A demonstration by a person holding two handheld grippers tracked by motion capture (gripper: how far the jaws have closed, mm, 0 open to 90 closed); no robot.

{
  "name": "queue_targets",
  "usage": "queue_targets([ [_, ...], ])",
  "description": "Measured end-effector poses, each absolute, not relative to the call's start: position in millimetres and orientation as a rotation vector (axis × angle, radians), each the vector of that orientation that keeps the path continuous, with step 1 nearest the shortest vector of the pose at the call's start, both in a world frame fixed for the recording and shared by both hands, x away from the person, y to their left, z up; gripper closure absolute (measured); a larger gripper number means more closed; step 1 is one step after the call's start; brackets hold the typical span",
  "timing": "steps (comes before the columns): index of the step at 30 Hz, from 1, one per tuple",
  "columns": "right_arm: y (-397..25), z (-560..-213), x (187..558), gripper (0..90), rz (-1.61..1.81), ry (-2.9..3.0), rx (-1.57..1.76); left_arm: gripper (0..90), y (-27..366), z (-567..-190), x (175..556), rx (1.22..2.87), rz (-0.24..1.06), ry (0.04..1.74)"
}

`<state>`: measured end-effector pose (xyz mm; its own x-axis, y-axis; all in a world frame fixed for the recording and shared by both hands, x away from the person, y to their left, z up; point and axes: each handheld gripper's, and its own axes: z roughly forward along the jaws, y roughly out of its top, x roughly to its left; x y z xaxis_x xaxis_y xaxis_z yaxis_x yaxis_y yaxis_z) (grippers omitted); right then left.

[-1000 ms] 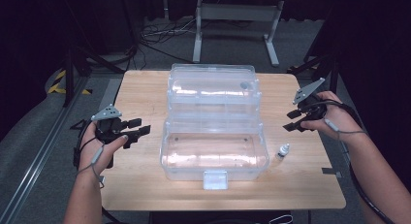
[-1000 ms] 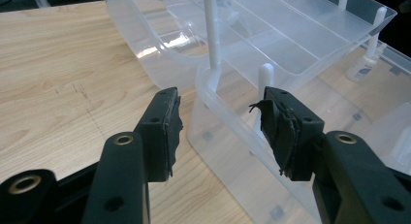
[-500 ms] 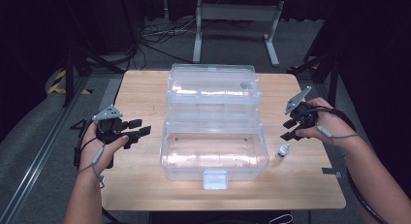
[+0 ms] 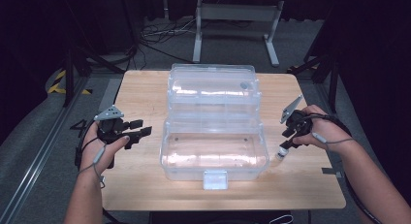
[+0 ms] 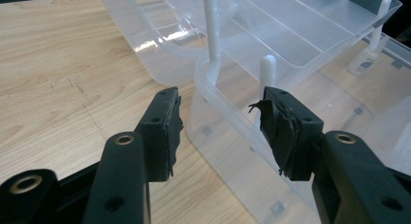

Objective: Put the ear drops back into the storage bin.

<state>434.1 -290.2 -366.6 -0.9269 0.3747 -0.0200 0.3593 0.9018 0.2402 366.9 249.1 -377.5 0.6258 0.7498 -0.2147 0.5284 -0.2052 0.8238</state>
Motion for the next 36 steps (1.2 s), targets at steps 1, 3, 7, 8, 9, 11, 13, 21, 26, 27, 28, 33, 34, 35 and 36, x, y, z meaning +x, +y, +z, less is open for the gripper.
queue_targets([
  [1, -290.2, -366.6, 434.1, 50.6, 0.360, 2.999, 0.579, 49.7, 249.1, -377.5, 366.9, 1.878, 0.286, 1.019],
  [3, -289.6, -371.1, 434.8, 51.2, 0.331, 3.018, 0.572, 49.6, 249.1, -377.5, 366.9, 1.879, 0.287, 1.018],
  [7, -288.8, -378.8, 435.6, 51.7, 0.273, 3.027, 0.576, 49.6, 249.0, -377.6, 366.8, 1.878, 0.284, 1.018],
  [8, -288.8, -378.8, 435.6, 51.7, 0.273, 3.027, 0.576, 49.6, 249.0, -377.6, 366.8, 1.878, 0.284, 1.018],
  [9, -288.8, -380.5, 435.7, 51.9, 0.263, 3.026, 0.578, 49.6, 248.9, -377.7, 366.8, 1.878, 0.285, 1.019],
  [11, -288.3, -384.4, 435.9, 52.2, 0.244, 3.023, 0.585, 49.6, 248.7, -377.8, 366.9, 1.880, 0.284, 1.019],
  [13, -287.4, -388.1, 435.8, 54.0, 0.198, 3.018, 0.567, 49.6, 248.3, -378.1, 367.1, 1.882, 0.281, 1.019],
  [21, -286.0, -397.1, 436.8, 61.2, 0.116, 3.015, 0.537, 49.6, 248.0, -379.0, 367.4, 1.884, 0.273, 1.019],
  [26, -285.2, -398.4, 436.9, 70.3, 0.094, 3.033, 0.517, 49.6, 247.7, -379.5, 367.8, 1.889, 0.271, 1.019],
  [27, -285.2, -398.4, 436.9, 70.3, 0.094, 3.033, 0.517, 49.6, 247.7, -379.5, 367.8, 1.889, 0.271, 1.019],
  [28, -285.1, -398.3, 437.1, 70.7, 0.094, 3.033, 0.515, 49.6, 247.7, -379.5, 367.8, 1.889, 0.270, 1.019],
  [33, -285.3, -398.5, 437.1, 71.4, 0.100, 3.036, 0.524, 49.6, 248.1, -379.7, 367.8, 1.888, 0.270, 1.019],
  [34, -285.3, -398.4, 437.0, 71.5, 0.102, 3.035, 0.526, 49.6, 248.2, -379.7, 367.8, 1.887, 0.270, 1.020],
  [35, -285.1, -398.0, 436.9, 71.6, 0.101, 3.038, 0.523, 49.6, 248.2, -379.7, 367.8, 1.886, 0.269, 1.020],
  [36, -285.0, -397.8, 436.7, 71.7, 0.106, 3.036, 0.521, 49.6, 248.2, -379.7, 367.9, 1.886, 0.269, 1.020],
])
